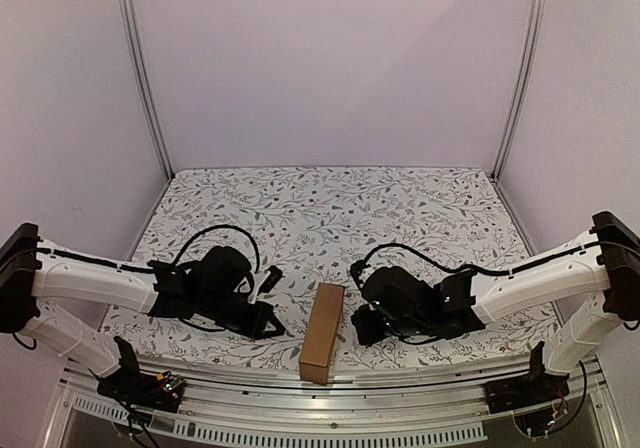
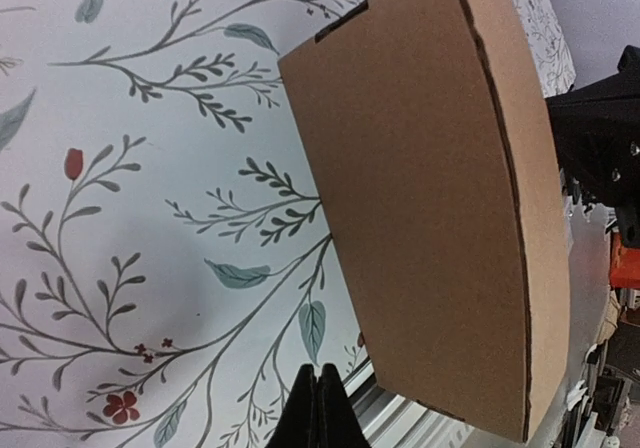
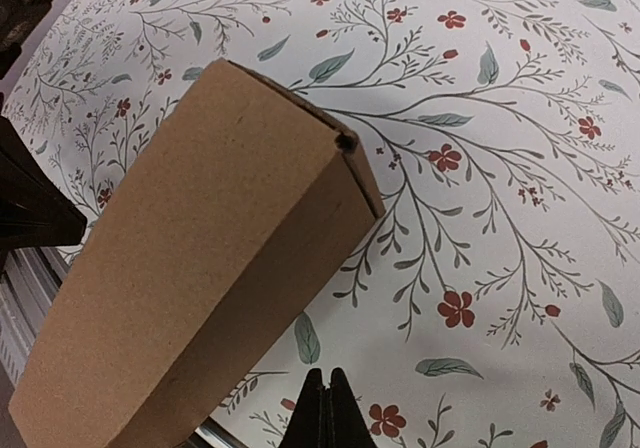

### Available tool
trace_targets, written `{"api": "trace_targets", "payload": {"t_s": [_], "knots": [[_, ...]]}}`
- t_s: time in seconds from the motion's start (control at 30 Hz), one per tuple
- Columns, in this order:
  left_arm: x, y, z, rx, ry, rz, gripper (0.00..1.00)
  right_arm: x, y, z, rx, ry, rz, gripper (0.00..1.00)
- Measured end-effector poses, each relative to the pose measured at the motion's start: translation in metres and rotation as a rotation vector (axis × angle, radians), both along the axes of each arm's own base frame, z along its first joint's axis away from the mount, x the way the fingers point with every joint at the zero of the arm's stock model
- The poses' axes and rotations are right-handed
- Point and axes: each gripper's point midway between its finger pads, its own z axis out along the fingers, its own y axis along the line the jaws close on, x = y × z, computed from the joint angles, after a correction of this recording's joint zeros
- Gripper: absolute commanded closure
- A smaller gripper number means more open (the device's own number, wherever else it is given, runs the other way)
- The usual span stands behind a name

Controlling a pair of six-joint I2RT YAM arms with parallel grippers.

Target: Fold the paper box

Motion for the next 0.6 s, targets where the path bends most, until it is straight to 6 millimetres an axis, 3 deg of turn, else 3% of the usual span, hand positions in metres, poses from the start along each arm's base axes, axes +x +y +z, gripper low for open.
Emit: {"api": "trace_targets", "payload": {"t_s": [0.2, 0.6], "knots": [[0.002, -0.017, -0.020, -0.025, 0.049, -0.012, 1.00, -0.004, 0.008, -0.016, 0.012, 0.062, 0.002, 1.00], [0.004, -0.046, -0.048, -0.078, 0.123, -0.048, 1.00, -0.014, 0.026, 0.003, 0.131, 0.120, 0.044, 1.00]]}}
